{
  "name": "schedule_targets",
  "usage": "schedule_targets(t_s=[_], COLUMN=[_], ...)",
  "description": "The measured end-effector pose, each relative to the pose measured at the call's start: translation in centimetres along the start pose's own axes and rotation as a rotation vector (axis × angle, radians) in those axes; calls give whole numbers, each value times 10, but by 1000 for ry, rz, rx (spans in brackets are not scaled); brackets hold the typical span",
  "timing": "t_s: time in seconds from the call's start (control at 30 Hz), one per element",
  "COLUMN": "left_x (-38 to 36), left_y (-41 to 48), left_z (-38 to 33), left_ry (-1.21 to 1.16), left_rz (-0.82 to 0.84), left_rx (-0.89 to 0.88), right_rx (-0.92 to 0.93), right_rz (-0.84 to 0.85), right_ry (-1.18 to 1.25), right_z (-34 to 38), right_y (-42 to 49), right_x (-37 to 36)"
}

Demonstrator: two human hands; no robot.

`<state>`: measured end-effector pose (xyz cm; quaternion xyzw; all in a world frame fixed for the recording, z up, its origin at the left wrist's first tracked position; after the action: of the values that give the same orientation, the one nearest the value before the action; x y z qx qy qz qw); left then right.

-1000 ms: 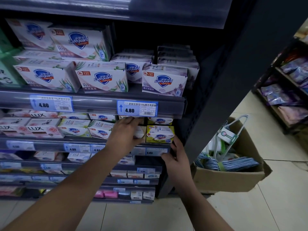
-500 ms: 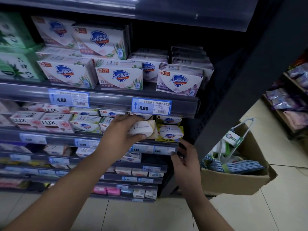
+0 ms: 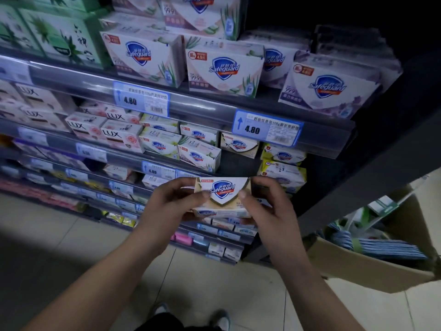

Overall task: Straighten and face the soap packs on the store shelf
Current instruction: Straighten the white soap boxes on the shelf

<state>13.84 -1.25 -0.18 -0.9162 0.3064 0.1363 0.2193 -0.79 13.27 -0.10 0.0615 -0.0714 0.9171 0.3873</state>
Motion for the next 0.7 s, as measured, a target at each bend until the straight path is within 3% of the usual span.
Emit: schedule_targets(t_s=[0.2,0.37,0.47,0.7], left_x=[12,15,16,24], left_y=[5,19,34,50], left_z=[-9,-33,-42,-50], left_ry=[29,154,205,468], left_rz=[-77,194,207,224], left_rx=[-9,-150,-130,-227], right_rx=[-155,-367,-460,-480], right_rz=[-7,-114,-84,-31], right_ry=[32,85,90,12], right_z=[1,4,6,11], right_y=[5,16,19,21], right_x=[-17,-25,-29,-37])
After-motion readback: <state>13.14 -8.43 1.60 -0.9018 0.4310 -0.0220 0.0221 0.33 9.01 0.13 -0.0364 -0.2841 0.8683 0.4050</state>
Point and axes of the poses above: each hand's wrist, its own y-axis towards the middle knuckle, its own x-axis out of the back of the hand, z = x × y, the point moved 2 cm from there along y, towards the middle knuckle, and after that the axes turned 11 degrees about -y, right-handed, at the moved point
